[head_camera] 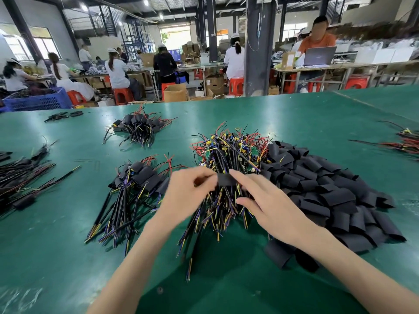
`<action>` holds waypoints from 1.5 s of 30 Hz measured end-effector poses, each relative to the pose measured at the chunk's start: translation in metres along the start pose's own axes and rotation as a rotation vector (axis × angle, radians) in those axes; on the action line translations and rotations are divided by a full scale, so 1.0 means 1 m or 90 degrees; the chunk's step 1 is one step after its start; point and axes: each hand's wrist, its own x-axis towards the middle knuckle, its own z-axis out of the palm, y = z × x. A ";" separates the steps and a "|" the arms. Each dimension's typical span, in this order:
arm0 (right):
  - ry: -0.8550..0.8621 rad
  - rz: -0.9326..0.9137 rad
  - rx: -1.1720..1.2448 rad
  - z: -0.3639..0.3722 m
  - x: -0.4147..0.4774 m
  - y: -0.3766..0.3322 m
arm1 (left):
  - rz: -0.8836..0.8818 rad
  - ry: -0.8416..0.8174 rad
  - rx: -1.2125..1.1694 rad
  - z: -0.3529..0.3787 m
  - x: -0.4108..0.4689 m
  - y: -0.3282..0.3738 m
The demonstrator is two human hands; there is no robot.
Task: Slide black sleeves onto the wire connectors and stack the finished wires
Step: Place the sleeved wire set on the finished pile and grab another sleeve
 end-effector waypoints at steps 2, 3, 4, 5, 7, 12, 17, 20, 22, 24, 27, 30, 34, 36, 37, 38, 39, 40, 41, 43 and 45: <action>0.066 -0.013 -0.028 -0.002 0.000 0.002 | -0.050 0.101 -0.040 -0.018 0.008 -0.010; 0.090 -0.004 -0.035 -0.003 0.000 0.003 | -0.083 0.153 -0.054 -0.027 0.011 -0.016; 0.106 0.007 -0.038 -0.004 0.001 0.004 | -0.111 0.198 -0.047 -0.035 0.013 -0.022; 0.117 0.016 -0.041 -0.004 0.001 0.006 | -0.135 0.234 -0.018 -0.042 0.015 -0.030; 0.119 0.029 -0.049 -0.002 0.001 0.008 | -0.176 0.280 0.053 -0.052 0.016 -0.044; 0.108 0.055 -0.059 0.002 0.000 0.011 | -0.306 0.211 0.215 -0.059 0.013 -0.083; 0.120 0.085 -0.039 0.000 0.000 0.017 | -0.302 0.271 0.232 -0.056 0.006 -0.093; 0.132 0.091 -0.036 0.000 0.000 0.020 | -0.333 0.303 0.260 -0.054 0.004 -0.094; 0.134 0.096 -0.042 -0.001 0.000 0.023 | -0.343 0.295 0.364 -0.050 0.003 -0.095; 0.138 0.101 -0.047 -0.001 0.000 0.025 | -0.299 0.298 0.448 -0.044 0.005 -0.093; 0.153 0.111 -0.046 -0.002 0.001 0.027 | -0.256 0.177 0.498 -0.036 0.003 -0.097; 0.174 0.136 -0.051 -0.003 0.002 0.031 | -0.291 0.028 0.585 -0.031 0.000 -0.112; 0.220 0.190 -0.048 -0.007 0.003 0.039 | -0.301 0.063 0.595 -0.030 0.000 -0.121; 0.236 0.206 -0.044 -0.008 0.002 0.044 | -0.302 0.097 0.584 -0.029 0.000 -0.123; 0.235 0.207 -0.039 -0.008 0.003 0.046 | -0.302 0.111 0.577 -0.029 0.000 -0.123; 0.228 0.211 -0.028 -0.007 0.004 0.047 | -0.301 0.121 0.570 -0.029 0.000 -0.123; 0.216 0.220 -0.006 -0.007 0.005 0.046 | -0.294 0.133 0.562 -0.028 0.002 -0.120; 0.205 0.233 0.028 -0.006 0.008 0.046 | -0.277 0.154 0.550 -0.027 0.004 -0.117; 0.199 0.243 0.071 -0.004 0.012 0.045 | -0.251 0.184 0.534 -0.025 0.007 -0.111; 0.199 0.254 0.167 -0.002 0.020 0.041 | -0.193 0.247 0.484 -0.020 0.012 -0.097; 0.189 0.273 0.232 0.001 0.029 0.039 | -0.149 0.275 0.433 -0.013 0.015 -0.082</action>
